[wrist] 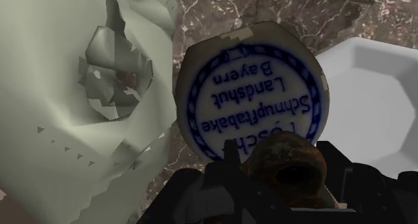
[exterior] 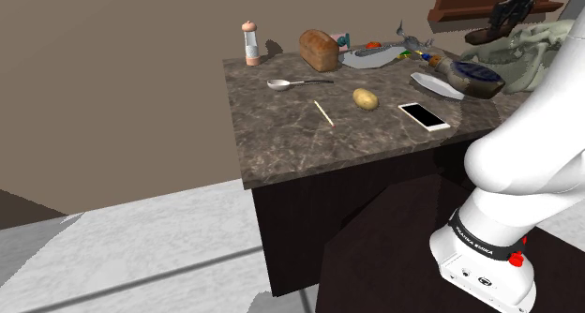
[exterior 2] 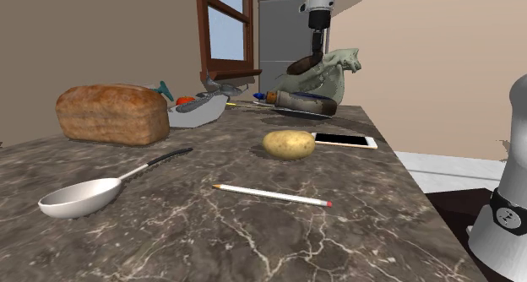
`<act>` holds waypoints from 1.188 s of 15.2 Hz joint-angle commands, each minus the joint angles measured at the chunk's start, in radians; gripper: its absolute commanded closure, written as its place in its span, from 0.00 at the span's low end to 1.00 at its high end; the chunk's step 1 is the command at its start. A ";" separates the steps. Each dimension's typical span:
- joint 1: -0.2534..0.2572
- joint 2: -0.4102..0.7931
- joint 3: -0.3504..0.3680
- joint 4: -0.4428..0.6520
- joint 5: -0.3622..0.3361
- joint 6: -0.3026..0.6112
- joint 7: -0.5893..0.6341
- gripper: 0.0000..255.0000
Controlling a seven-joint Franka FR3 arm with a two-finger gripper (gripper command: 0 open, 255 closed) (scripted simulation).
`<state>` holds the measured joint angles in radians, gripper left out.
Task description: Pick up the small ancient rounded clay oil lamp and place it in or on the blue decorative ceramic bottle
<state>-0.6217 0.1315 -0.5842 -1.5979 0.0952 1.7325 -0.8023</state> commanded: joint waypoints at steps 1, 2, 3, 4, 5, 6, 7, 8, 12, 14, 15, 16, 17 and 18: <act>0.001 -0.003 0.000 -0.030 -0.001 0.028 -0.002 1.00; 0.001 -0.004 0.000 -0.044 -0.001 0.042 -0.002 1.00; 0.002 -0.004 0.001 -0.058 -0.001 0.056 -0.003 1.00; 0.003 -0.004 0.001 -0.072 -0.001 0.069 -0.003 1.00; 0.003 -0.004 0.001 -0.085 -0.001 0.083 -0.003 1.00; 0.004 -0.004 0.002 -0.104 0.000 0.101 -0.004 1.00; 0.004 -0.004 0.002 -0.104 0.000 0.101 -0.004 1.00; 0.004 -0.004 0.002 -0.104 0.000 0.101 -0.004 1.00; 0.004 -0.004 0.002 -0.104 0.000 0.101 -0.004 1.00; 0.004 -0.004 0.002 -0.104 0.000 0.101 -0.004 0.00; 0.004 -0.004 0.002 -0.104 0.000 0.101 -0.004 0.00; 0.004 -0.004 0.002 -0.104 0.000 0.101 -0.004 0.00; 0.004 -0.004 0.002 -0.104 0.000 0.101 -0.004 0.00; 0.004 -0.004 0.002 -0.104 0.000 0.101 -0.004 0.00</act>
<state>-0.6176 0.1277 -0.5817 -1.7023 0.0951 1.8340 -0.8065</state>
